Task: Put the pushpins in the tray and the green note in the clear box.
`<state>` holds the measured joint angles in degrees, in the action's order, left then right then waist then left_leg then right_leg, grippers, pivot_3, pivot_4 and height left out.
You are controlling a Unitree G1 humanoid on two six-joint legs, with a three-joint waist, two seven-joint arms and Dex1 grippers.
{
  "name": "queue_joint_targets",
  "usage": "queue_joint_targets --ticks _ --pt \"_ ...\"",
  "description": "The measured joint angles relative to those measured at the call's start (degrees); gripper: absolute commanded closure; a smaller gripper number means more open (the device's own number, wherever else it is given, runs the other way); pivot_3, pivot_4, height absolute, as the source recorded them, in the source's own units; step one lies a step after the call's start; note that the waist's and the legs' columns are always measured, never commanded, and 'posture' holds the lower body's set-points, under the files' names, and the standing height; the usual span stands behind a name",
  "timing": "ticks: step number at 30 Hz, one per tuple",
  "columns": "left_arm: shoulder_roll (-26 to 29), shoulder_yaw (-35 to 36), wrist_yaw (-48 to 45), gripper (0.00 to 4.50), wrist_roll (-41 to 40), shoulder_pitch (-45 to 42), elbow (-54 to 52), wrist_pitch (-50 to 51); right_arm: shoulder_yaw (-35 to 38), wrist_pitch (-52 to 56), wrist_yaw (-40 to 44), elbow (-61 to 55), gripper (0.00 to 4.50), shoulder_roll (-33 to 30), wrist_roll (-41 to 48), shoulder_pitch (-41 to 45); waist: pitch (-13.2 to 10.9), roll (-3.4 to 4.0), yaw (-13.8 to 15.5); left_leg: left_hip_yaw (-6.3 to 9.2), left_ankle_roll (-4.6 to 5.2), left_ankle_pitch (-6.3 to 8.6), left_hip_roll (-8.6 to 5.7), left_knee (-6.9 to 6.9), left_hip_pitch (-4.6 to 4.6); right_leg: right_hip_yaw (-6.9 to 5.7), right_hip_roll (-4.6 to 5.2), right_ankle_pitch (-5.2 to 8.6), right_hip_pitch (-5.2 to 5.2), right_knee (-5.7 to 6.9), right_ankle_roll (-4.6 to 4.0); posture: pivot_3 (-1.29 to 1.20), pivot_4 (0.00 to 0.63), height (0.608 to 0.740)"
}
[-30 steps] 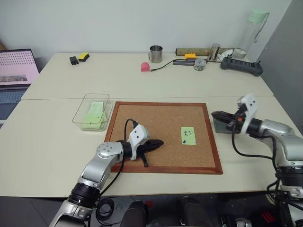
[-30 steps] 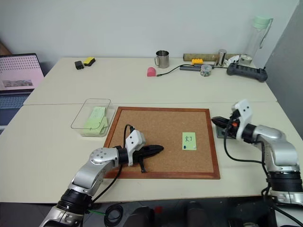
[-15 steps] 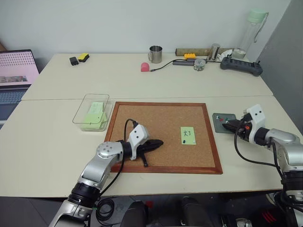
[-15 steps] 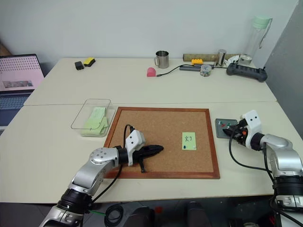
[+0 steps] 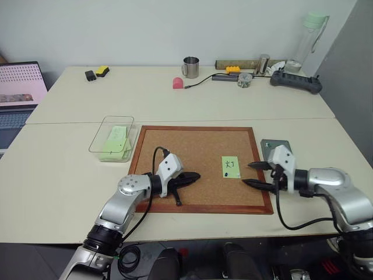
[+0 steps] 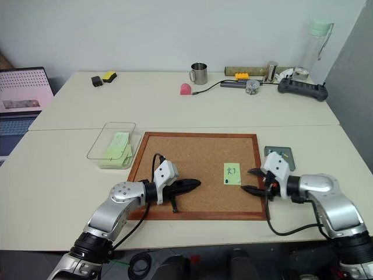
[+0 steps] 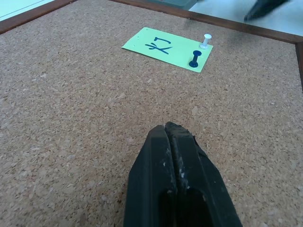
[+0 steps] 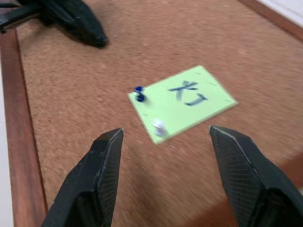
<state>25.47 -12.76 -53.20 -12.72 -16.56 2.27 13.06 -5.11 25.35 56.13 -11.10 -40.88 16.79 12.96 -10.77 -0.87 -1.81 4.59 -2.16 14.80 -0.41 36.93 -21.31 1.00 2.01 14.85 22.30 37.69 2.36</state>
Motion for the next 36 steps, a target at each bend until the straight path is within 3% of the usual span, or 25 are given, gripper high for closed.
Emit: queue_joint_targets --ticks 7,24,36 --pt "0.12 -0.08 -0.13 4.50 0.02 -0.03 0.00 -0.01 -2.38 -3.77 -1.04 3.68 1.49 3.42 -2.23 1.96 0.00 0.00 0.02 0.02 0.00 0.00 0.00 -0.02 0.01 -0.01 0.00 0.00 0.00 0.00 -0.01 0.00 0.150 0.740" --pt "0.21 -0.09 -0.08 4.50 0.03 0.03 -0.06 0.06 -2.92 -7.92 -0.93 6.99 4.42 3.82 -2.66 1.31 0.00 0.00 0.00 0.01 0.00 0.00 0.00 -0.03 0.02 -0.01 0.00 0.00 0.00 0.00 -0.01 0.00 0.150 0.740" --pt "0.44 -0.10 0.22 4.50 0.18 0.19 0.03 -0.67 -1.62 -5.83 -0.09 6.81 4.42 4.13 0.32 1.29 0.00 0.00 0.01 0.02 0.00 0.00 0.01 -0.04 0.02 -0.01 0.00 0.00 0.00 0.00 -0.01 0.00 0.150 0.740"
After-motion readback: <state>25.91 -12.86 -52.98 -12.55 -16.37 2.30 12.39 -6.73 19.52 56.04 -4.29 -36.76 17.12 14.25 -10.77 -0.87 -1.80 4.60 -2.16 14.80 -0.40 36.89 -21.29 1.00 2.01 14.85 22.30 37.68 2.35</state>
